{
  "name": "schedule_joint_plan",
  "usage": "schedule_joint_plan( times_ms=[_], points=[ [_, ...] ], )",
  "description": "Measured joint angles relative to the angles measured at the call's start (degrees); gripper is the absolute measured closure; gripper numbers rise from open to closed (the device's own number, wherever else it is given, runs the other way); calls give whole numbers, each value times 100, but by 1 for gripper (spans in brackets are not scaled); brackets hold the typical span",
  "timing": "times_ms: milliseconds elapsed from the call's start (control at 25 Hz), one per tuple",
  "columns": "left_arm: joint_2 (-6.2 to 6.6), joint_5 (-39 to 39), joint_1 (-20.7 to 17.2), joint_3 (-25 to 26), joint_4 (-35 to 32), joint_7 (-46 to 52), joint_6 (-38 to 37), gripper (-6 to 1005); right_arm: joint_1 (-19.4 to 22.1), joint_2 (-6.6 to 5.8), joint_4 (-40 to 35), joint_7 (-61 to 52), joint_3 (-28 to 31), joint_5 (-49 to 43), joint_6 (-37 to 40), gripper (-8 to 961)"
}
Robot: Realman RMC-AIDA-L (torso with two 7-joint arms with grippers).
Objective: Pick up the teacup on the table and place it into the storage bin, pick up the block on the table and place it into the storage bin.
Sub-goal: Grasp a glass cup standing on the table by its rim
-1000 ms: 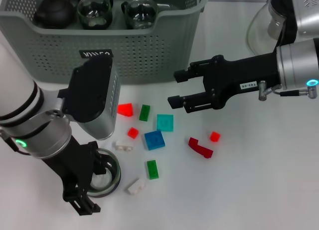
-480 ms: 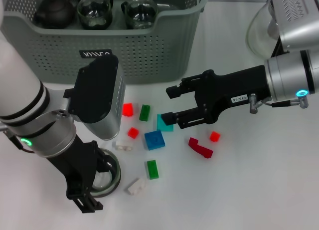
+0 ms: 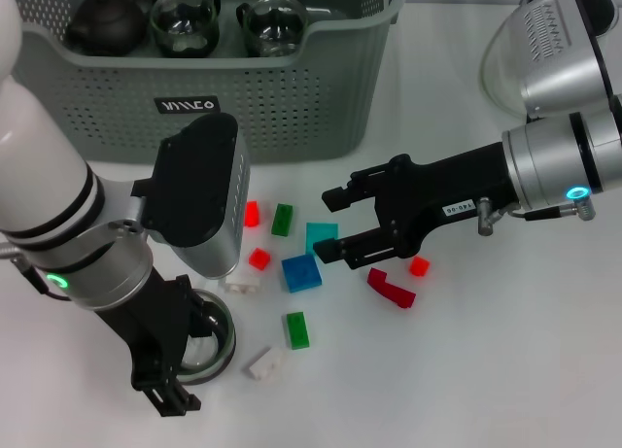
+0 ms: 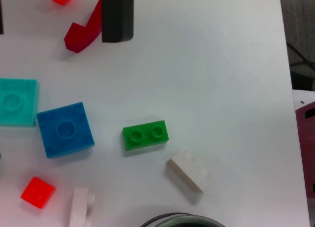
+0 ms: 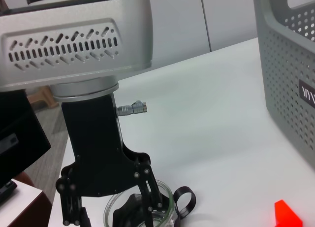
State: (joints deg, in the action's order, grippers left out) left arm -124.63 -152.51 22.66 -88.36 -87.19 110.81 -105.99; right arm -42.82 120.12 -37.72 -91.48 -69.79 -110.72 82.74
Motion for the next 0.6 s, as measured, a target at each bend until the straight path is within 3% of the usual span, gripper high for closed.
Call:
schedule_joint_plan(
  times_ms=[600],
  points=[
    [-9,-32,-1,-153,66,153,87,189,-7,-16,57,39,0,-3,-206,219]
  ],
)
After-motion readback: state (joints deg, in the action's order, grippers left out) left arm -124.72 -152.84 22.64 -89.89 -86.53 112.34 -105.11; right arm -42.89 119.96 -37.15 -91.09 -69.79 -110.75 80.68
